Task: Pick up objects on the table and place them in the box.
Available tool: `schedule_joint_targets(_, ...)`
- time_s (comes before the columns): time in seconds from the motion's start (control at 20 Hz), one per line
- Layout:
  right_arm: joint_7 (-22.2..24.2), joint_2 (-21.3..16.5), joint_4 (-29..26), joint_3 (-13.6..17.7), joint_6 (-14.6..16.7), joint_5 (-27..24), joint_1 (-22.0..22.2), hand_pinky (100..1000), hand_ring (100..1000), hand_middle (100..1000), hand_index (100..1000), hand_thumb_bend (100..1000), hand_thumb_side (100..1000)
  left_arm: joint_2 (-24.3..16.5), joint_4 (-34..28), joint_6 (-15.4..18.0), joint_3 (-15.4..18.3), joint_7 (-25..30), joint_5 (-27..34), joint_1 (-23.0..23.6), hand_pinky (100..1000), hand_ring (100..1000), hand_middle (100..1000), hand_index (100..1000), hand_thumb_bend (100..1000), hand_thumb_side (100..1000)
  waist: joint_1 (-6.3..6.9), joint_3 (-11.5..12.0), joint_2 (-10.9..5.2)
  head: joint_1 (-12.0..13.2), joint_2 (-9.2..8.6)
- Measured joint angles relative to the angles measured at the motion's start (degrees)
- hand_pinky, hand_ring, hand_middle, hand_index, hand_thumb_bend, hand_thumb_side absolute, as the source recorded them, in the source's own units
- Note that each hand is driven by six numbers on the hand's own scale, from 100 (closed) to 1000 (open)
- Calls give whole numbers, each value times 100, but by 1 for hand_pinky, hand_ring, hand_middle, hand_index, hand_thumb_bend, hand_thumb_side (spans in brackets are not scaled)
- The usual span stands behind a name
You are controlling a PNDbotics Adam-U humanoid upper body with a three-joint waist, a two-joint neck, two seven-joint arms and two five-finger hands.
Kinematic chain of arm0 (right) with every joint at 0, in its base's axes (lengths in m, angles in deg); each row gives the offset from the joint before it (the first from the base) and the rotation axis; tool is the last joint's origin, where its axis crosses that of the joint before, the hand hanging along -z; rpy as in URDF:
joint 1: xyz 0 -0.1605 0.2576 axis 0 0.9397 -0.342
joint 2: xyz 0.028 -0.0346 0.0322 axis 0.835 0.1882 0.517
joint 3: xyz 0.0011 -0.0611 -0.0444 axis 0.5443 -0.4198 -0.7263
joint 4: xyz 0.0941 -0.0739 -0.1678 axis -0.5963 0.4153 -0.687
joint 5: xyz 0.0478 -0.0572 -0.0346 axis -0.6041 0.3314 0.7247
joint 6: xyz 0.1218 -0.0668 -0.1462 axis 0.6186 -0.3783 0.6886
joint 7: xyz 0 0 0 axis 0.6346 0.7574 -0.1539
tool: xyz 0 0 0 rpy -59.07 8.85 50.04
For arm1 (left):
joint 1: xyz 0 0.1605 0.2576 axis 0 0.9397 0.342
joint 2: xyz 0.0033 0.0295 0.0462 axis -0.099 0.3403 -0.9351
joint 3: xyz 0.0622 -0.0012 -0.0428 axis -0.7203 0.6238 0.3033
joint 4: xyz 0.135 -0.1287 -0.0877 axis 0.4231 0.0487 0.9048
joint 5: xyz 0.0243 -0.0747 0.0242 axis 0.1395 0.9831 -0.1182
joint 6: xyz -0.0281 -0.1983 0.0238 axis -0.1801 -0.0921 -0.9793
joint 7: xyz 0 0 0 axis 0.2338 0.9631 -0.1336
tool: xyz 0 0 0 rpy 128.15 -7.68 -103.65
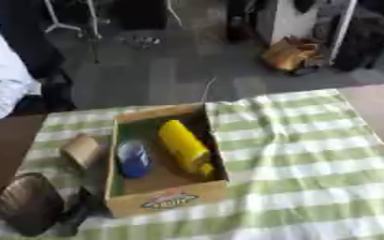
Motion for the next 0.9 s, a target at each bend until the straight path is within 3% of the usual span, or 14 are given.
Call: schedule_joint_targets(0.9, -2, 0, 0, 2, -1, -19, 2, 810, 992, 921, 925, 100, 1000, 0, 0, -18, 12, -103, -32, 35, 929, 957, 919, 923, 100, 1000, -21, 12, -7, -247, -53)
